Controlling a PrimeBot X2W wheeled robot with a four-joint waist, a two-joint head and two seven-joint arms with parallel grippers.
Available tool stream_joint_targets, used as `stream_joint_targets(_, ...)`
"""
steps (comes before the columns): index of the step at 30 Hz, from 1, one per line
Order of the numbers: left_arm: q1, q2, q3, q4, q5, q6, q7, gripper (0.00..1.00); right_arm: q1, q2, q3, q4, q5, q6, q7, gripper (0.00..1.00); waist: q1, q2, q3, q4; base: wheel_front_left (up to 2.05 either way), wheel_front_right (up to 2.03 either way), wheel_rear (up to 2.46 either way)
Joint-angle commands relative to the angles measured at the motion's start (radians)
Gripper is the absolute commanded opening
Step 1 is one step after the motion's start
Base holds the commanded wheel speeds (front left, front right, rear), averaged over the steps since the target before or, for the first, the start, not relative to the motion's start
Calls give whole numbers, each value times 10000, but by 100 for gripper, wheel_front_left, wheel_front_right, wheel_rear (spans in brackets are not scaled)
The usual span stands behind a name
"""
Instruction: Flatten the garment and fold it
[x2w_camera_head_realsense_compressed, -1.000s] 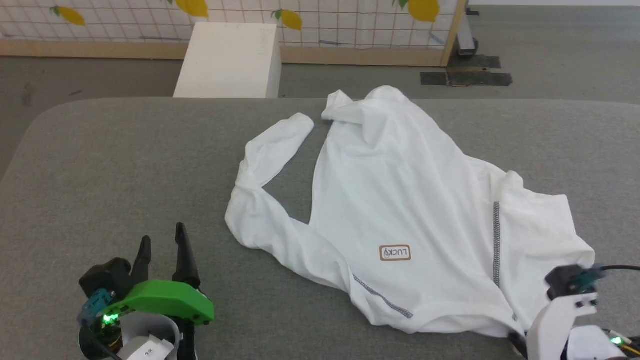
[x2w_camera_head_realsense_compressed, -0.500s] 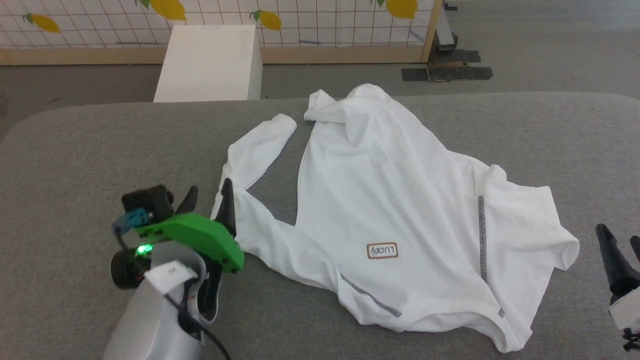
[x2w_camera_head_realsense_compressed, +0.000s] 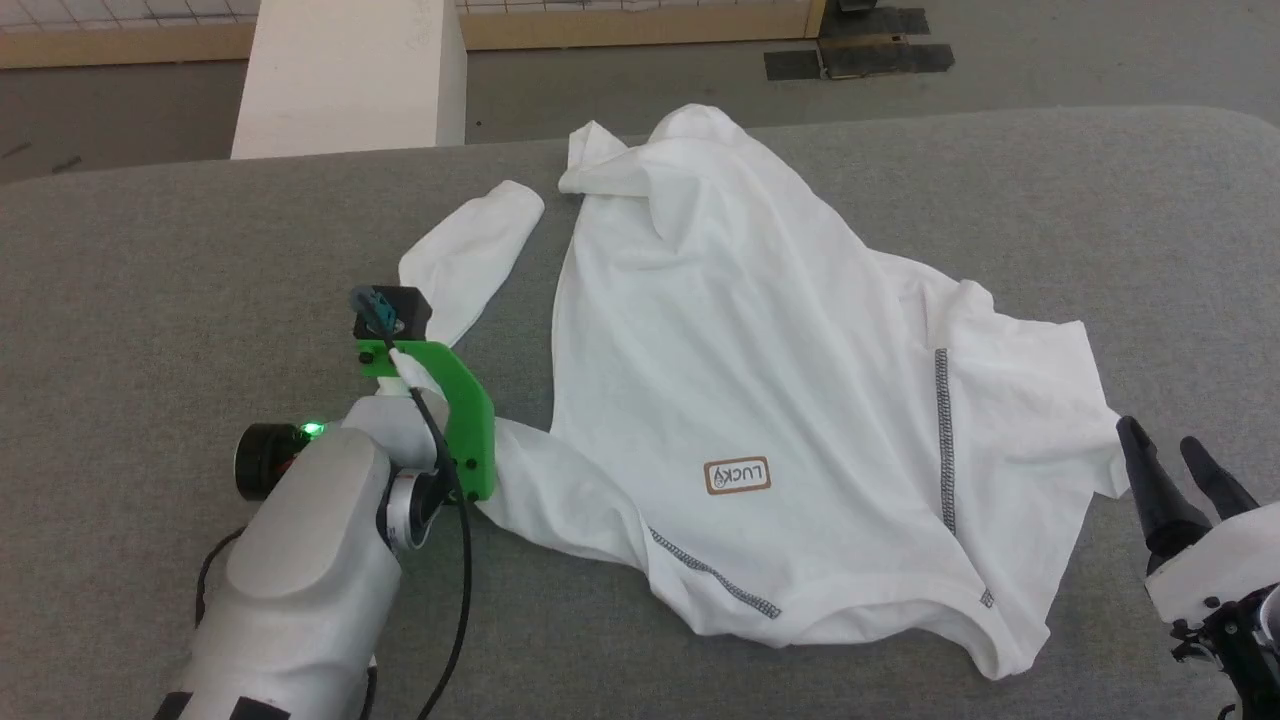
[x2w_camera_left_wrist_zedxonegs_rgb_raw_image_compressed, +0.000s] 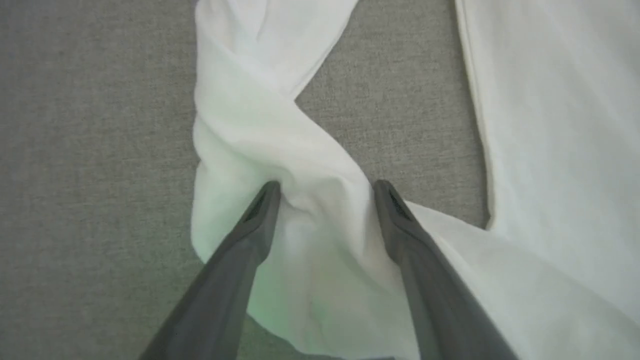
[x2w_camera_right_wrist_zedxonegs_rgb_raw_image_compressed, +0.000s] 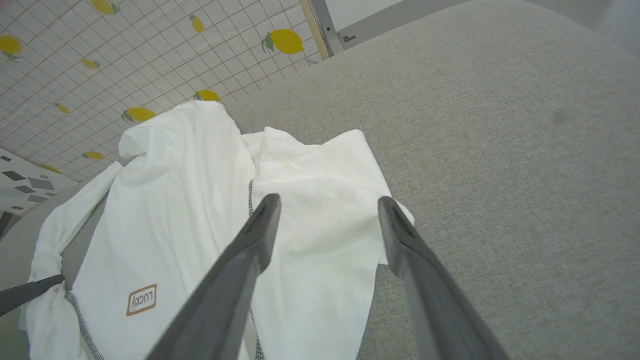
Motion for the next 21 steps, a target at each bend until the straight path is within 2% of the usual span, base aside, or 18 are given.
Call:
stream_joint_targets(1, -154, 67, 64, 77, -60, -99, -186, 0, -169, 7, 10, 57, -47, -13, -110, 100, 0, 0, 112, -84, 0, 0, 0)
stream_joint_targets(3, -136, -4, 401, 67, -377, -159, -631, 0, -156, 8, 3, 121, -73, -13, -174, 100, 0, 0, 91, -38, 0, 0, 0)
stream_joint_targets(5, 9, -131, 1156, -160, -1054, -247, -1474, 0, -154, 8, 47, 230, -123, -13, -224, 100, 0, 0, -5, 0, 0, 0, 0)
stream_joint_targets(6, 570, -233, 2367, -791, -2111, -452, -2679, 0, -107, 8, 94, 361, -129, -13, -298, 100, 0, 0, -177, 145, 0, 0, 0)
stream_joint_targets(9, 1519, -212, 3634, -1576, -3074, -561, -3728, 0, 41, 8, 80, 450, -122, -13, -332, 100, 0, 0, -345, 443, 0, 0, 0)
stream_joint_targets(13, 3106, -341, 4784, -2267, -3872, -332, -4455, 0, 174, 8, 136, 491, -84, -13, -358, 100, 0, 0, -477, 839, 0, 0, 0)
stream_joint_targets(18, 4688, -700, 5120, -2418, -4226, 100, -4423, 0, 205, 8, 276, 501, -92, -13, -341, 100, 0, 0, -567, 1272, 0, 0, 0)
stream_joint_targets(19, 4886, -712, 5079, -2350, -4170, 206, -4385, 24, 198, 8, 320, 497, -96, -13, -329, 100, 0, 0, -586, 1360, 0, 0, 0)
stream_joint_targets(20, 4985, -737, 5085, -2333, -4158, 268, -4403, 100, 188, 8, 364, 496, -98, -13, -316, 100, 0, 0, -595, 1410, 0, 0, 0)
stream_joint_targets(21, 5039, -772, 5139, -2382, -4155, 301, -4531, 100, 180, 8, 413, 495, -108, -13, -301, 100, 0, 0, -609, 1474, 0, 0, 0)
